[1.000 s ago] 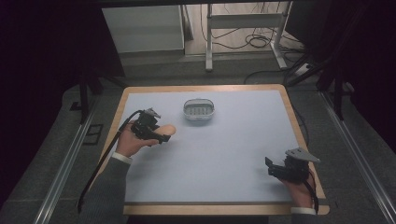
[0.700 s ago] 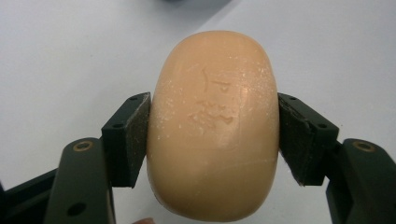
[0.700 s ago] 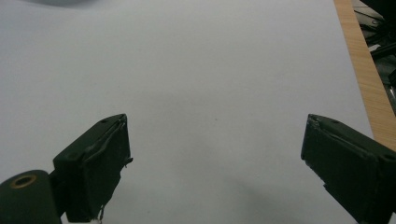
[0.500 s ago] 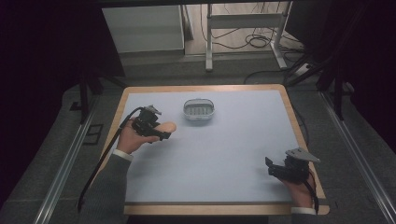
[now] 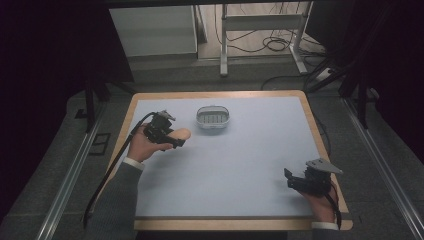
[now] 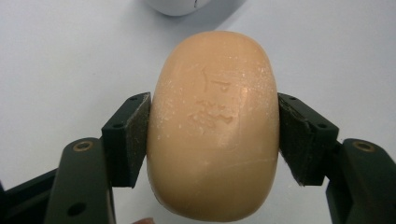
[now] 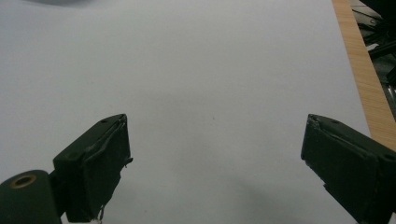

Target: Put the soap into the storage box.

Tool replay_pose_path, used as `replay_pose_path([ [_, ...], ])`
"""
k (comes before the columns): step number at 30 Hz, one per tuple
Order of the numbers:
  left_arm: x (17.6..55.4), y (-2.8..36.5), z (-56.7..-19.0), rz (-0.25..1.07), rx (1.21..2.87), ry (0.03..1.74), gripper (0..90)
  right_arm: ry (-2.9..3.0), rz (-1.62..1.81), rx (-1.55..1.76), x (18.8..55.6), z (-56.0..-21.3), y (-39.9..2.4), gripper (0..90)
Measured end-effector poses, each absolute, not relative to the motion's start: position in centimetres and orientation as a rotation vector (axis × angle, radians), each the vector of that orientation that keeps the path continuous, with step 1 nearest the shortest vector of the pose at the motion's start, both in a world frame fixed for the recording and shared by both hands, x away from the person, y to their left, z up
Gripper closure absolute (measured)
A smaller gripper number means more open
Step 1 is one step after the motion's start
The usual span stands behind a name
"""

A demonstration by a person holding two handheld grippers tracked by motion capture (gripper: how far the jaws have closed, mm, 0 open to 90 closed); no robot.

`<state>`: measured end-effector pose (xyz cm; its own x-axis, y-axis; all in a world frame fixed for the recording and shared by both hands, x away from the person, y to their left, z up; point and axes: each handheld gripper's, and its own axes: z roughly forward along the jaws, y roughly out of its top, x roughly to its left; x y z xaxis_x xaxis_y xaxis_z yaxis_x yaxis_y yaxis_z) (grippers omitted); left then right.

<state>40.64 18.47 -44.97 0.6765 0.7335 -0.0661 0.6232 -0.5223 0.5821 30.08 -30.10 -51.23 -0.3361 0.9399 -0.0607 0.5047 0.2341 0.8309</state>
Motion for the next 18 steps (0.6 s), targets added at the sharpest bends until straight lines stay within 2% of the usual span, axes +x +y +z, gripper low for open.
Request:
replay_pose_path([
  [18,41.5,17.3,-44.2,0.261,2.32,1.009,32.5,1.941,0.979,1.321,30.1,-51.3,-30.1,7.9],
])
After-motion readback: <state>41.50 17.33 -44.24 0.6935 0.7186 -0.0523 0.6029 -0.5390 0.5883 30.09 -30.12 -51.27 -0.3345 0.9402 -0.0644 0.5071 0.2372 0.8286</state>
